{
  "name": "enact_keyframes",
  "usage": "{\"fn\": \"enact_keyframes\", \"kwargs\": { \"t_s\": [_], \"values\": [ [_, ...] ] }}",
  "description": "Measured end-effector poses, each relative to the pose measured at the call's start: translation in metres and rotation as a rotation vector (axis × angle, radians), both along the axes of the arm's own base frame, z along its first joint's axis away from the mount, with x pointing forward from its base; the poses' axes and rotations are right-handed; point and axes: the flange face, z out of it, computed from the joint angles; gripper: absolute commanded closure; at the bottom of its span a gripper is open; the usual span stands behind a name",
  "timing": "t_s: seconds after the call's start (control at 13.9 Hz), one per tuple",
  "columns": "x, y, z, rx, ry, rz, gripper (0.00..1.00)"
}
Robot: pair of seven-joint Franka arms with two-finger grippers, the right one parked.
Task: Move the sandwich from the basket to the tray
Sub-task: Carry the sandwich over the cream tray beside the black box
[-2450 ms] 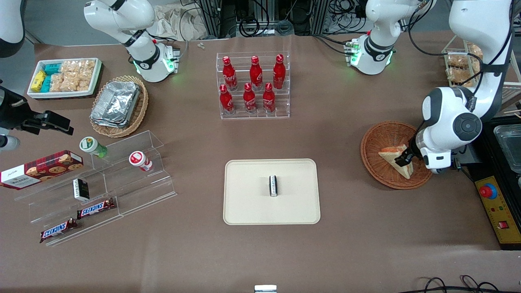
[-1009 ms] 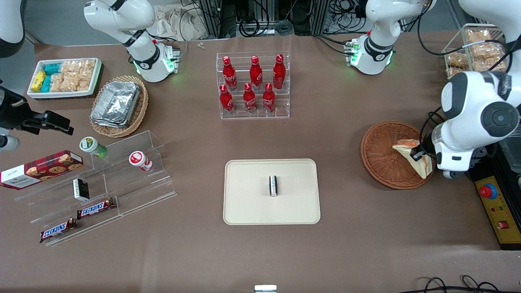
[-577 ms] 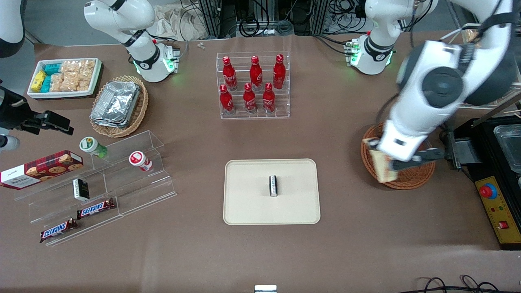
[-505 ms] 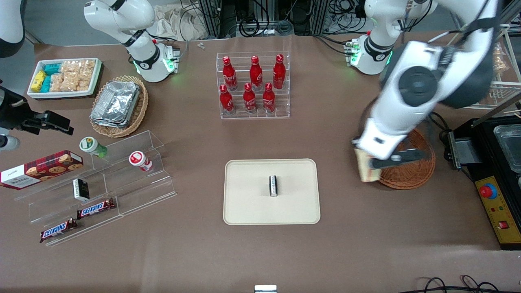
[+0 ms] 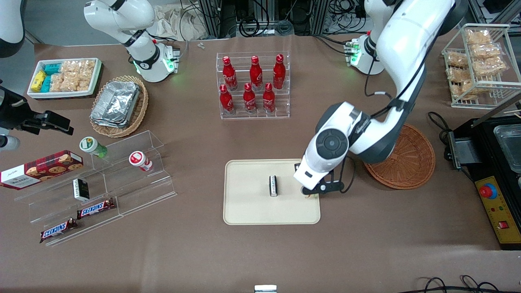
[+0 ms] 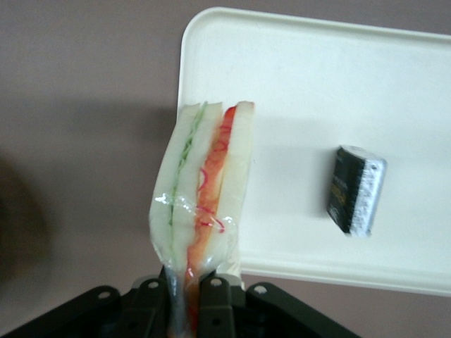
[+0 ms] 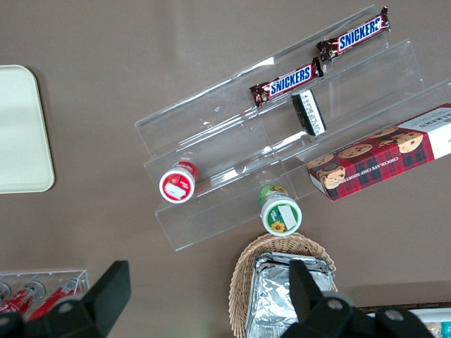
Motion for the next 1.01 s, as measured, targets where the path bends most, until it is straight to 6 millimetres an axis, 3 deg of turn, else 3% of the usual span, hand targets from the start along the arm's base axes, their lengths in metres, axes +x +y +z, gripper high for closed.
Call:
{"fn": "enact_keyframes", "kwargs": {
  "t_s": [0.36,0.65,0.72,0.79,1.01],
  "values": [
    [0.000,-0.021,-0.045,0.023,-0.067,-0.022,0.98],
    [0.005,-0.023,-0.075,0.005,-0.101,-0.036,0.88],
    [0.007,-0.021,-0.079,0.008,-0.104,-0.036,0.66],
    [0.008,-0.020,-0.079,0.007,-0.106,-0.035,0.01],
    [0.011,-0.020,-0.076,0.006,-0.116,-0.033,0.00]
  ]
}}
